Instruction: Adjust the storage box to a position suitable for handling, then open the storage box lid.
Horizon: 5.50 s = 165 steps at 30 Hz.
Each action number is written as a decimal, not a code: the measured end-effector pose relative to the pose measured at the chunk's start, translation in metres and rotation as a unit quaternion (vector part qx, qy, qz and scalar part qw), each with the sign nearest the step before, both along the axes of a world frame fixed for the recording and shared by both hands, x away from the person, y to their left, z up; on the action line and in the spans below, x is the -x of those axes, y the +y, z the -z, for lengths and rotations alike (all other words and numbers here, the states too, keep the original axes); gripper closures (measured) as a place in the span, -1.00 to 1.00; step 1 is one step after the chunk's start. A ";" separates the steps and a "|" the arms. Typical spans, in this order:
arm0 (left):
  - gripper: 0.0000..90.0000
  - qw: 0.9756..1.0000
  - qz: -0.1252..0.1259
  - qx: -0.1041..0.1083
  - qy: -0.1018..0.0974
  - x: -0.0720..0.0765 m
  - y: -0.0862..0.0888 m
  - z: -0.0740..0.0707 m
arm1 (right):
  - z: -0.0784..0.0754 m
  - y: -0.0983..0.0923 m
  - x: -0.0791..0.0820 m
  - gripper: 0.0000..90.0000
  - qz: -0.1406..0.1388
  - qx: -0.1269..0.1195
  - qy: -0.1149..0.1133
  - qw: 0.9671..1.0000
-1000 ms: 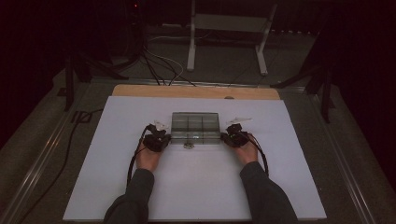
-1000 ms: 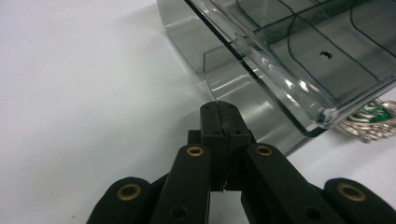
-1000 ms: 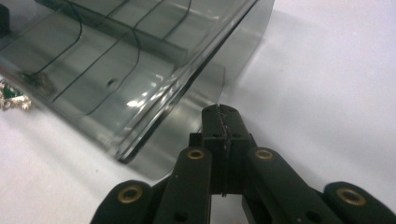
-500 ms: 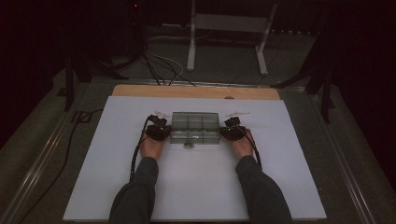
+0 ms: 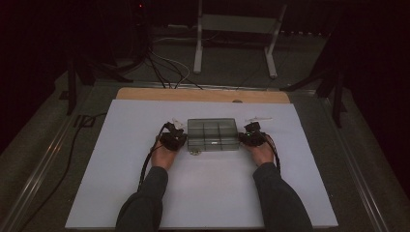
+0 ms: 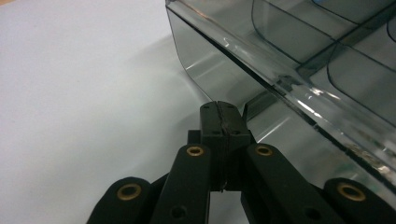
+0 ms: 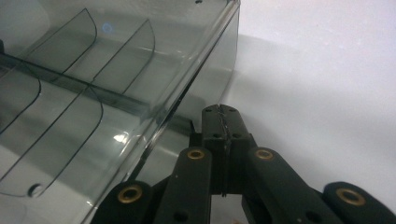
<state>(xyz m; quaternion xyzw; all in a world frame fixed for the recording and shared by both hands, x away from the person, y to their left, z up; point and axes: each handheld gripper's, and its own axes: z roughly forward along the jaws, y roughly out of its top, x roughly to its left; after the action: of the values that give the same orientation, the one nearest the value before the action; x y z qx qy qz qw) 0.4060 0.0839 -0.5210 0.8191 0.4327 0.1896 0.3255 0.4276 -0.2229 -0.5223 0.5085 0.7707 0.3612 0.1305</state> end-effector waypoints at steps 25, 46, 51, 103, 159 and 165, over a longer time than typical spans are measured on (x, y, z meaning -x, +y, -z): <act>1.00 0.998 0.063 0.003 -0.004 0.045 -0.050 -0.006 | -0.002 -0.061 0.042 1.00 -0.008 0.004 0.004 1.000; 1.00 0.996 0.084 0.001 -0.001 0.070 -0.031 -0.008 | -0.016 -0.049 0.092 1.00 -0.051 0.033 -0.006 0.998; 1.00 0.997 0.080 0.006 0.003 0.069 -0.027 -0.008 | -0.015 -0.046 0.096 1.00 -0.057 0.036 -0.004 0.998; -0.88 0.979 0.108 0.156 -0.071 0.116 0.005 -0.061 | -0.040 -0.085 0.121 -0.99 0.062 -0.056 -0.096 0.992; 1.00 0.986 0.147 0.082 0.022 0.117 -0.006 -0.022 | -0.046 -0.085 0.126 -0.99 0.050 -0.088 -0.152 0.983; 1.00 0.986 0.146 0.083 0.017 0.117 -0.006 -0.022 | -0.046 -0.085 0.127 -0.99 0.041 -0.090 -0.162 0.982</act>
<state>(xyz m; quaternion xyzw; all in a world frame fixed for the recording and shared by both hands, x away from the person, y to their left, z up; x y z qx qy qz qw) 0.2888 0.0776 -0.4993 0.8463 0.3284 0.0897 0.4097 0.3010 -0.3078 -0.4767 0.4839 0.6823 0.5013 0.2214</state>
